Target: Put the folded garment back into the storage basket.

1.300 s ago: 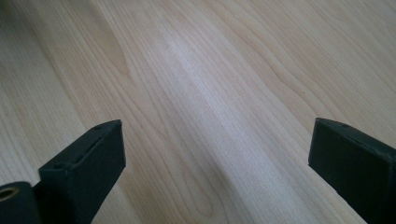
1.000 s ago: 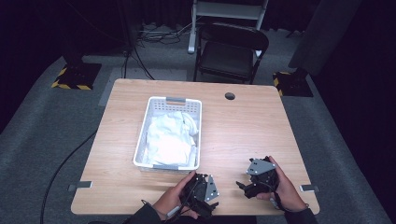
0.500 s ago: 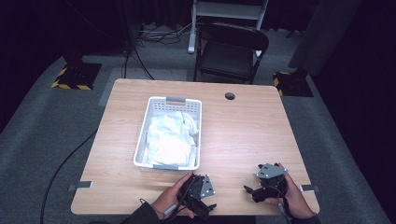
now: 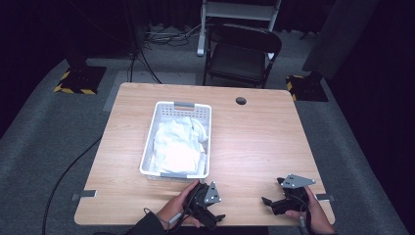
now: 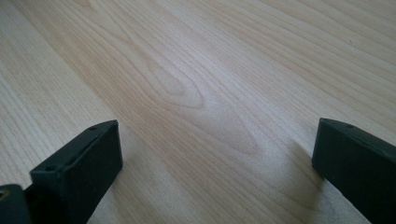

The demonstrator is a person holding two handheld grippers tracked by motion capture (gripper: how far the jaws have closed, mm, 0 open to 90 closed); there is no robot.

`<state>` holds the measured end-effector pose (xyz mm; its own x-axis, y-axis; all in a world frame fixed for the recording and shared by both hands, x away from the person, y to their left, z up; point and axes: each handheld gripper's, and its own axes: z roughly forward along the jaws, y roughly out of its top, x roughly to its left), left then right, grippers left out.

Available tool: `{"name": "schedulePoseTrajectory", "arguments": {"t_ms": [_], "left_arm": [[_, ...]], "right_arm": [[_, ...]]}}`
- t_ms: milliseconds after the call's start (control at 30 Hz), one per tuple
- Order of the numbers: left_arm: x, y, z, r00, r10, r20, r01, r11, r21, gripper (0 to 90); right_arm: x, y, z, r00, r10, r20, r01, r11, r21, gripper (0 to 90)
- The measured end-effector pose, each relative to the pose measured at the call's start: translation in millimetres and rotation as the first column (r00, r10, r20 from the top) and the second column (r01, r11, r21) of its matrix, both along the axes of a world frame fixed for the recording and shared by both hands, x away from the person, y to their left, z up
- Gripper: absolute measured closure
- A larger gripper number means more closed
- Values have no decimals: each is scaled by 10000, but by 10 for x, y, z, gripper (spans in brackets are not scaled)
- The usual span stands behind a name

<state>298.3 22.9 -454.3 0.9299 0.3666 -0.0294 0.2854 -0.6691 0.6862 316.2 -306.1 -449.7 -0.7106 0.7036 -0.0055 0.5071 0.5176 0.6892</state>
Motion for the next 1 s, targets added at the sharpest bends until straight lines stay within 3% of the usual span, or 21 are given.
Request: {"name": "schedulePoseTrajectory", "arguments": {"t_ms": [1000], "left_arm": [[2, -3, -2, 10000, 29, -41, -29, 10000, 31, 24]], "right_arm": [[0, -2, -2, 10000, -61, 8, 61, 10000, 9, 13]]}}
